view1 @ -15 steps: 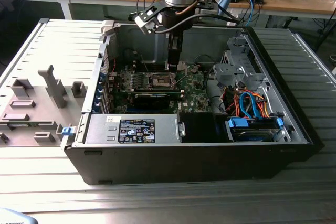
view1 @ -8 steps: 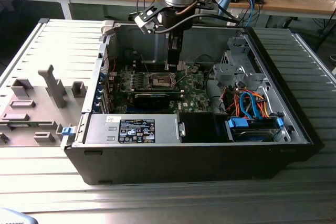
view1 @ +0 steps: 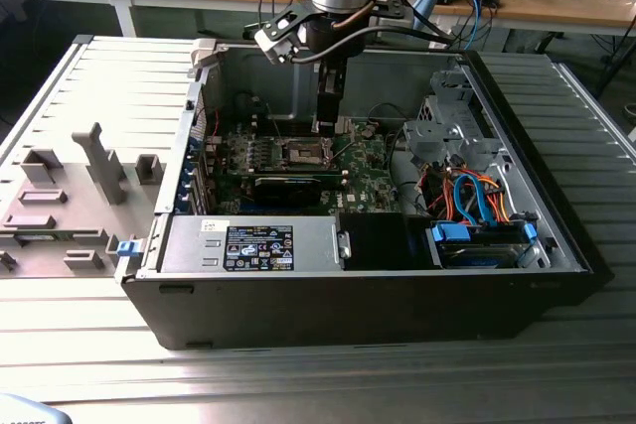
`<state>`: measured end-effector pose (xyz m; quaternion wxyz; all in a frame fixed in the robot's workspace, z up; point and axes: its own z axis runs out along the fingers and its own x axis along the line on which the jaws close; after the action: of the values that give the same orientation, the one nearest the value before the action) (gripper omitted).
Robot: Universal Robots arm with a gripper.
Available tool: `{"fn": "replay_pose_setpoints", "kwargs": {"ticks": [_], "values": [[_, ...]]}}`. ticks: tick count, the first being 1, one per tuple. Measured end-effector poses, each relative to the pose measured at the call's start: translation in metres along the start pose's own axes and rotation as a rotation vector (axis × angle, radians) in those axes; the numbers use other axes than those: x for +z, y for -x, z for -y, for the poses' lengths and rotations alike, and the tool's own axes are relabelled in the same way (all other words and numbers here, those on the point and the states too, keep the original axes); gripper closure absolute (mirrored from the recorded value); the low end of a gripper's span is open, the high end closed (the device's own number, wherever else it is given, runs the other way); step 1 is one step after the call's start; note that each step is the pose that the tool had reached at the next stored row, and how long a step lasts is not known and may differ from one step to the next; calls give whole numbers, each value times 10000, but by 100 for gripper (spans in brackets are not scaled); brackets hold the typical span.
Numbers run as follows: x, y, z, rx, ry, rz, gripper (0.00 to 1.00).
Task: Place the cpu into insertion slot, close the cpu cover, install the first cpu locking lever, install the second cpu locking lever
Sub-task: 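Place the cpu into insertion slot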
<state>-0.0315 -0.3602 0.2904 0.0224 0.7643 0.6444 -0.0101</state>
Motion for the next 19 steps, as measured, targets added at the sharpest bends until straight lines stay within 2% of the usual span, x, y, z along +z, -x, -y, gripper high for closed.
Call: {"fn": "replay_pose_setpoints", "kwargs": {"ticks": [8,13,17,19], "values": [[1,0,0,43,-2,2,45],[3,0,0,-346,15,-6,45],[6,-1,0,-833,38,-19,45],[5,0,0,-854,38,-18,45]]}}
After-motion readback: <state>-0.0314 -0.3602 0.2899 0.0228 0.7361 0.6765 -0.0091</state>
